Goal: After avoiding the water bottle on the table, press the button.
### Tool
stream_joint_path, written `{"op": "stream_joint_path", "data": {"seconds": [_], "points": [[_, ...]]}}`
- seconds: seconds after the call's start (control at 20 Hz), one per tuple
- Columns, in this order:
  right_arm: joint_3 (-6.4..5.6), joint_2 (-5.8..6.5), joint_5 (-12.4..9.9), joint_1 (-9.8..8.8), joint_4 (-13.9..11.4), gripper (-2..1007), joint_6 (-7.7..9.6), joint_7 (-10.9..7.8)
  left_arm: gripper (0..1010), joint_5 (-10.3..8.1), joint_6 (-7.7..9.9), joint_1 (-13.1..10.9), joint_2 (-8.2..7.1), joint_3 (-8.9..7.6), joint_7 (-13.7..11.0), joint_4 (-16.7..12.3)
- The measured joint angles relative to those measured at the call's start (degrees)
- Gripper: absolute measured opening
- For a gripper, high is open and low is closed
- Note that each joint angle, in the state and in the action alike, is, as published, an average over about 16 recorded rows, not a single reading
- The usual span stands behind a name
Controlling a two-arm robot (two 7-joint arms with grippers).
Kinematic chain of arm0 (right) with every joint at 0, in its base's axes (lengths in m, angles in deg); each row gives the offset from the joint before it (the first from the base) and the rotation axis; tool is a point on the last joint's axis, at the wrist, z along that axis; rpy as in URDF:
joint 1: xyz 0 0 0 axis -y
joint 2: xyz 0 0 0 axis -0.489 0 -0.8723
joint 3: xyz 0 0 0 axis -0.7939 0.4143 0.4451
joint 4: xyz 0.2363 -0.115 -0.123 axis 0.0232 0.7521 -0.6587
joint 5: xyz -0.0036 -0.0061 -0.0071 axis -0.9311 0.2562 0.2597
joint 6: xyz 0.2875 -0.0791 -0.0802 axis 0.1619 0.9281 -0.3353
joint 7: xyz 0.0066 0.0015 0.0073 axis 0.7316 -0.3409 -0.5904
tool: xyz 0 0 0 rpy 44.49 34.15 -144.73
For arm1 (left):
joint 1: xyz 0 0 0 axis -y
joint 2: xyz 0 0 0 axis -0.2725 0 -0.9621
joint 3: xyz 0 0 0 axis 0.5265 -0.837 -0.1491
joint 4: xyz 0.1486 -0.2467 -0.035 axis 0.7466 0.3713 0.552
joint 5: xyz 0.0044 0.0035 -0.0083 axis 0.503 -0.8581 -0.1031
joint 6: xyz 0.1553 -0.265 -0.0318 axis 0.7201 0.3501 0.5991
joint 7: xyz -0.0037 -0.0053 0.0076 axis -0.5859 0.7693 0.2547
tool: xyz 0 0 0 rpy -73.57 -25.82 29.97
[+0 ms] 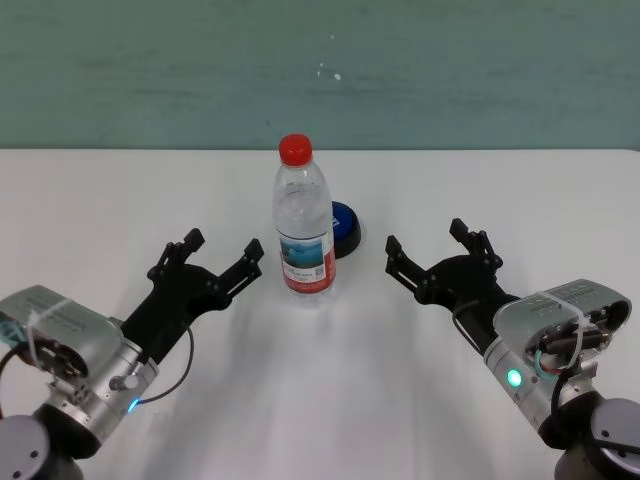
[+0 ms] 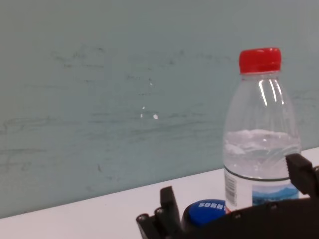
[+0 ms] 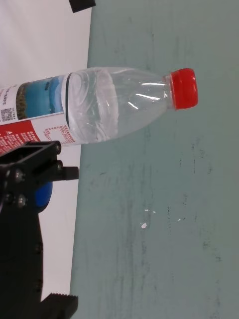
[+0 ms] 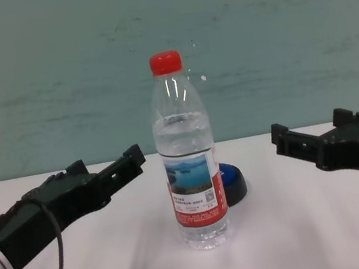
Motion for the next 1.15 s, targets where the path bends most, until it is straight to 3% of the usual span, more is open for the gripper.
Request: {"op": "stream_joint_path", "data": {"seconds": [1.15], "points": [[0.02,-0.05,0.1,-0.08,0.0,1004,0.02,0.01,1010,0.00,0.00,0.0,0.00,0.00,0.0,0.0]]}}
